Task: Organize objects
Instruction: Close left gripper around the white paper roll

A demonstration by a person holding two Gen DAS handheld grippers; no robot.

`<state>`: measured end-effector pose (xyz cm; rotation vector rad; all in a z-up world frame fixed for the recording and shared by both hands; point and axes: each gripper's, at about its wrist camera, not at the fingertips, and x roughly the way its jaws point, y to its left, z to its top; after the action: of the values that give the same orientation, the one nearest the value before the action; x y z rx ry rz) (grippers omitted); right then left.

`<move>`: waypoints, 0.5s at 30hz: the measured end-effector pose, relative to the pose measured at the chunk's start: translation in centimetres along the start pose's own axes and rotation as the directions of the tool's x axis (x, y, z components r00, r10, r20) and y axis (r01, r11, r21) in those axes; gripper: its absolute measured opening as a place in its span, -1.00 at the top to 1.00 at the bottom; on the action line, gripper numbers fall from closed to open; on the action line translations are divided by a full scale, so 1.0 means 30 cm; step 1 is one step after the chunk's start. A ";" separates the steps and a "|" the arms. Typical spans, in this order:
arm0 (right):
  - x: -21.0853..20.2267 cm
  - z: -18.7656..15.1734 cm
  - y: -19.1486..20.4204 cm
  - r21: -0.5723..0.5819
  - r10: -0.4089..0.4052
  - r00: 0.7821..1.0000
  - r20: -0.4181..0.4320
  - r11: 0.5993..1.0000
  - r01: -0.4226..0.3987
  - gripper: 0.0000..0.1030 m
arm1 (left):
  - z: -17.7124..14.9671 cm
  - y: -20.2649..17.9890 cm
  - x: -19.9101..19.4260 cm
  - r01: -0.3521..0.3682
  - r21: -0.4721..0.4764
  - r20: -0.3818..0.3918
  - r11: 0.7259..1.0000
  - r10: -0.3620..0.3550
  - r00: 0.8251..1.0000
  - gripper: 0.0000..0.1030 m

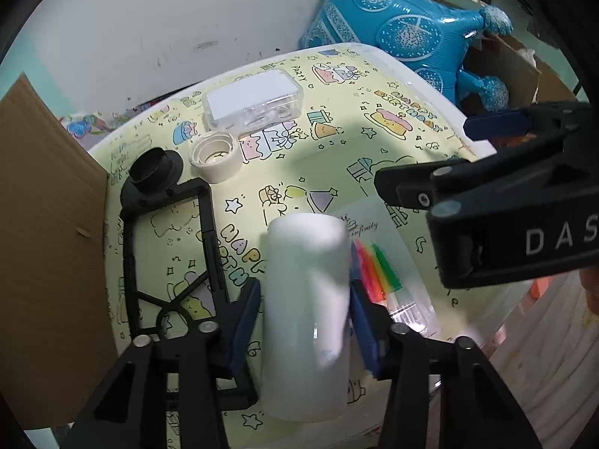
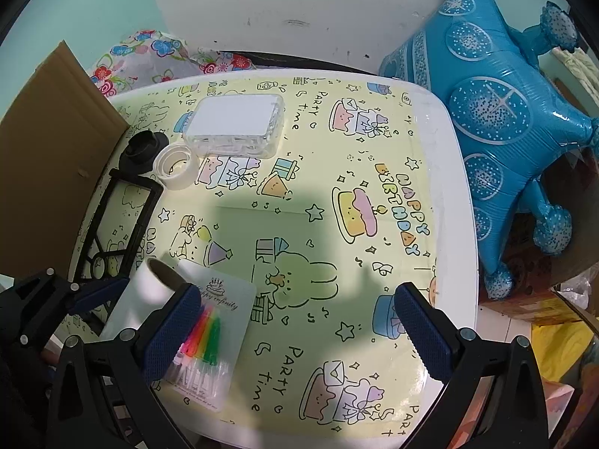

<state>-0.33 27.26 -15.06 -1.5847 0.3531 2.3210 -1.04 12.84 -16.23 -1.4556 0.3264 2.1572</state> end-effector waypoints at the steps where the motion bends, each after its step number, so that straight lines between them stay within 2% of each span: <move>1: 0.001 0.001 -0.002 0.001 0.001 1.000 0.000 1.000 -0.001 -1.00 | 0.000 0.002 0.000 0.001 -0.002 -0.001 1.000 -0.001 1.000 0.12; 10: 0.005 0.006 0.004 0.007 0.009 1.000 -0.003 1.000 -0.009 -1.00 | 0.007 0.019 -0.049 -0.021 -0.011 0.020 1.000 0.022 1.000 0.13; 15: 0.006 -0.007 0.035 0.014 0.055 0.998 -0.022 0.998 -0.055 -1.00 | -0.001 0.066 -0.089 -0.053 -0.047 0.022 0.997 0.055 0.998 0.12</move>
<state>-0.63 26.22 -15.26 -1.6150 0.4216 2.3383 -1.30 10.41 -13.99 -1.4613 0.3121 2.2372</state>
